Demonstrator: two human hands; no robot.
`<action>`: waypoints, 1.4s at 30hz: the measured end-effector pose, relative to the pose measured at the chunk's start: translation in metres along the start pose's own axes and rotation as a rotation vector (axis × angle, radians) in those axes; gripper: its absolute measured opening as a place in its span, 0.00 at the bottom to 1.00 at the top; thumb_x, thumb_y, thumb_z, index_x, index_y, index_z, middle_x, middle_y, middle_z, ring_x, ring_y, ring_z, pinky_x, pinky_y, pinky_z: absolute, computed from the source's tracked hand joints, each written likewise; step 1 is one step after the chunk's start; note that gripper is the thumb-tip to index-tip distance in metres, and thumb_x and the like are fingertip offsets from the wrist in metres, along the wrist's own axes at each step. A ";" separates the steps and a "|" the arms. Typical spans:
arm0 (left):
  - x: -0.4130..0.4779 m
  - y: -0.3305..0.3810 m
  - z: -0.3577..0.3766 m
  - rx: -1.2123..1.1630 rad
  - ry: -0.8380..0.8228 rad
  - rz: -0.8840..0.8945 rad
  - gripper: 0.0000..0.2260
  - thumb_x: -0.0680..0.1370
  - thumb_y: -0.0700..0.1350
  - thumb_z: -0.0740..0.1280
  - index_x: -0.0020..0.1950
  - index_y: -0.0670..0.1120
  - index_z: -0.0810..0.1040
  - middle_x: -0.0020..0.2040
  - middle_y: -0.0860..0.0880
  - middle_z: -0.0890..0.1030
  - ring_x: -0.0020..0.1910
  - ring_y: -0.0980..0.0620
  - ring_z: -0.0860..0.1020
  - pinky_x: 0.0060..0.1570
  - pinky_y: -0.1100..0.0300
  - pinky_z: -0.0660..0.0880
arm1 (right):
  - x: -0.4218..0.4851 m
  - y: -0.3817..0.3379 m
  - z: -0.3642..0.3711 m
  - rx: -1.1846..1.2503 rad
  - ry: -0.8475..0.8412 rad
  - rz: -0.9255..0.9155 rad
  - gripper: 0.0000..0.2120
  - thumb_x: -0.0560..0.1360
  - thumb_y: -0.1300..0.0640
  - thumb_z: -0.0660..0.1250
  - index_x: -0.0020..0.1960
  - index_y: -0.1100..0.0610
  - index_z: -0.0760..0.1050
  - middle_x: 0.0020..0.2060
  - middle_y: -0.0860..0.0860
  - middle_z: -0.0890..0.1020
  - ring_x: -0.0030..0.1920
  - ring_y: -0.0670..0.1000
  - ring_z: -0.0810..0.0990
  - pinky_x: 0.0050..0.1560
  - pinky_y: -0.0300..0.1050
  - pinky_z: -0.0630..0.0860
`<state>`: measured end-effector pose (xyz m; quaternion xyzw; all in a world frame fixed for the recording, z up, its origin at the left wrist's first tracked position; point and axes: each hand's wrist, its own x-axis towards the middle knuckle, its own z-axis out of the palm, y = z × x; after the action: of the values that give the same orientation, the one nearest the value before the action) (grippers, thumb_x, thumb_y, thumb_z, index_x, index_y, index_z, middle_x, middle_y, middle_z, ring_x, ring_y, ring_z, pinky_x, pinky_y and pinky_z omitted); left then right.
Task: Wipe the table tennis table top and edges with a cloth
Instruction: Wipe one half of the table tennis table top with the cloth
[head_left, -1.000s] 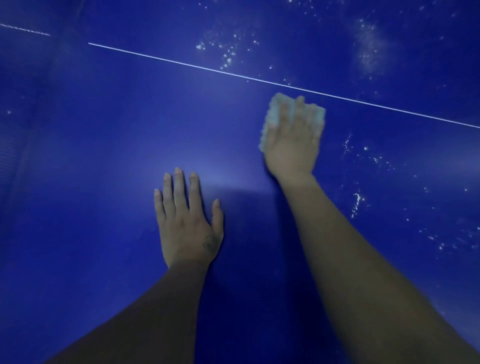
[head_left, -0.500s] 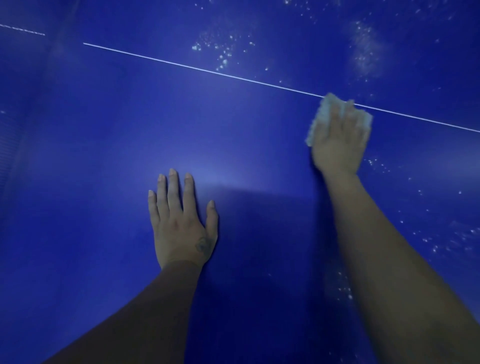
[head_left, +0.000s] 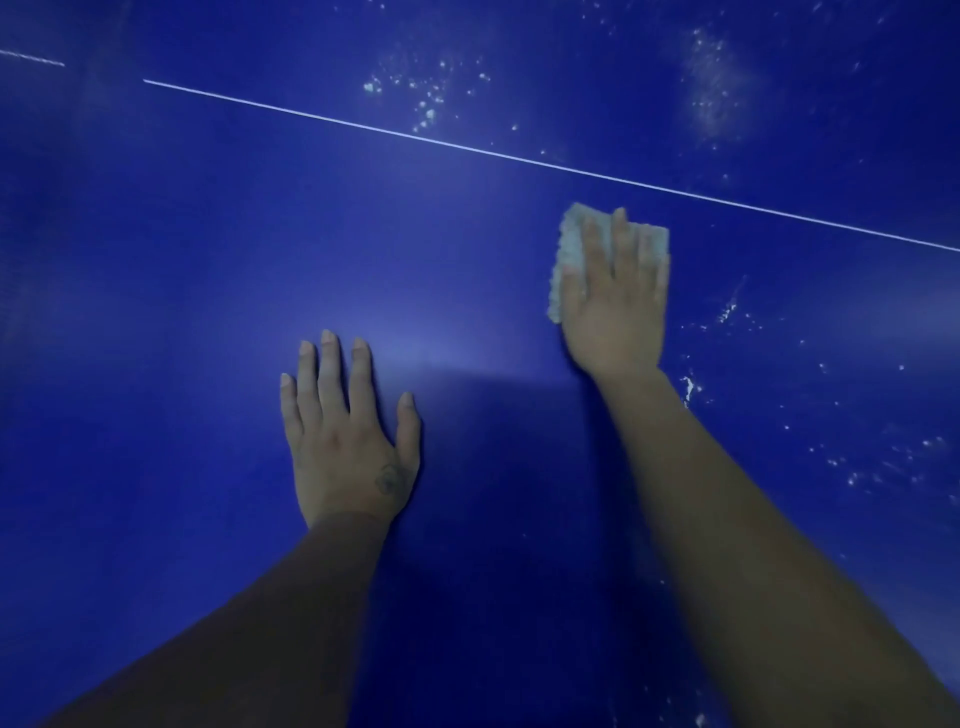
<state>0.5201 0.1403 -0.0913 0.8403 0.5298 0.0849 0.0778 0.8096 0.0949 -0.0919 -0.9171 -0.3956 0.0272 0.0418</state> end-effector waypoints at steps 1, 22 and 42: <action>0.000 0.000 0.000 -0.001 0.003 0.000 0.32 0.86 0.59 0.58 0.86 0.42 0.62 0.87 0.40 0.59 0.87 0.40 0.53 0.85 0.38 0.50 | 0.003 0.020 -0.002 -0.009 0.008 0.053 0.31 0.86 0.41 0.44 0.87 0.48 0.53 0.86 0.56 0.56 0.85 0.62 0.54 0.85 0.64 0.48; -0.001 -0.002 0.002 -0.003 -0.010 0.011 0.32 0.87 0.59 0.55 0.87 0.43 0.60 0.88 0.40 0.57 0.88 0.40 0.51 0.86 0.39 0.47 | -0.075 0.058 -0.007 0.005 0.007 0.175 0.31 0.87 0.42 0.43 0.87 0.51 0.52 0.86 0.56 0.53 0.85 0.62 0.53 0.84 0.67 0.48; -0.006 -0.007 0.001 -0.030 -0.015 0.061 0.32 0.88 0.59 0.54 0.87 0.42 0.58 0.88 0.40 0.55 0.88 0.40 0.50 0.86 0.39 0.46 | -0.135 0.063 -0.018 0.066 -0.069 0.304 0.33 0.85 0.40 0.37 0.88 0.49 0.48 0.87 0.54 0.49 0.86 0.60 0.46 0.84 0.66 0.44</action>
<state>0.5118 0.1377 -0.0943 0.8553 0.5021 0.0888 0.0920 0.7646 -0.0474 -0.0776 -0.9630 -0.2523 0.0777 0.0539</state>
